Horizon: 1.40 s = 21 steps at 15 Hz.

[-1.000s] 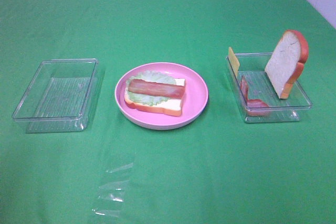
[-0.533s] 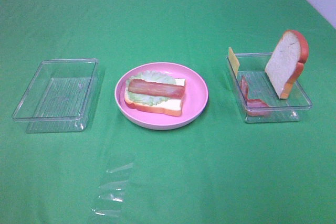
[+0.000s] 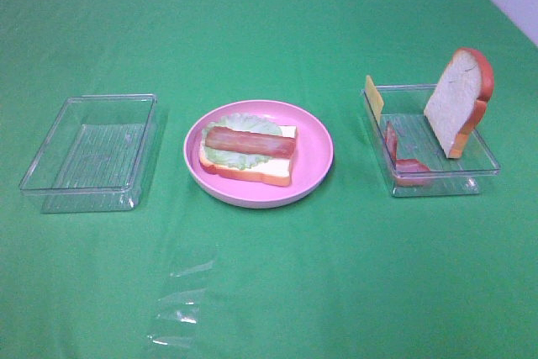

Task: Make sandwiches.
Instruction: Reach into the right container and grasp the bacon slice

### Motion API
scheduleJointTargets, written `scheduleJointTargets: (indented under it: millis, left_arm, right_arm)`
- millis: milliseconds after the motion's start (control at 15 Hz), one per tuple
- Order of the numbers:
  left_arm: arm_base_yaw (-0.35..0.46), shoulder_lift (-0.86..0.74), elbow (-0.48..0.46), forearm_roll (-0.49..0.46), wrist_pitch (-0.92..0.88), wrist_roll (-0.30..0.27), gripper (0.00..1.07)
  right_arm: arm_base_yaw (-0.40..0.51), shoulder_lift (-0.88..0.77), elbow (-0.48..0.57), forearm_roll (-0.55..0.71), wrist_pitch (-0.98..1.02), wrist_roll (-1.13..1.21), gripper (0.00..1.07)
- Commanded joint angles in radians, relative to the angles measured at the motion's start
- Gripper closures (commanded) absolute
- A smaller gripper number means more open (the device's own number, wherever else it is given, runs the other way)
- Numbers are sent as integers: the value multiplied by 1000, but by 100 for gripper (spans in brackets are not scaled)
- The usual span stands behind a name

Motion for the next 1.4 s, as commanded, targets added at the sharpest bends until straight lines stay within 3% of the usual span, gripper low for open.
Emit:
scheduleJointTargets:
  millis: [67, 533, 800, 1000, 1400]
  left_arm:
    - [-1, -21, 2, -9, -15, -6, 7]
    - [-1, -21, 2, -9, -15, -6, 7]
    - [-1, -21, 2, -9, -15, -6, 7]
    - [-1, -21, 2, -9, -15, -6, 7]
    - [-1, -21, 2, -9, -15, -6, 7]
  right_arm:
    - [-6, 31, -9, -6, 5, -6, 9]
    - [-6, 937, -334, 214, 59, -42, 9]
    - [-6, 1293, -512, 204, 31, -48, 9]
    - [-3, 1436, -613, 216, -65, -47, 9]
    - [206, 1820, -899, 117, -127, 24, 9]
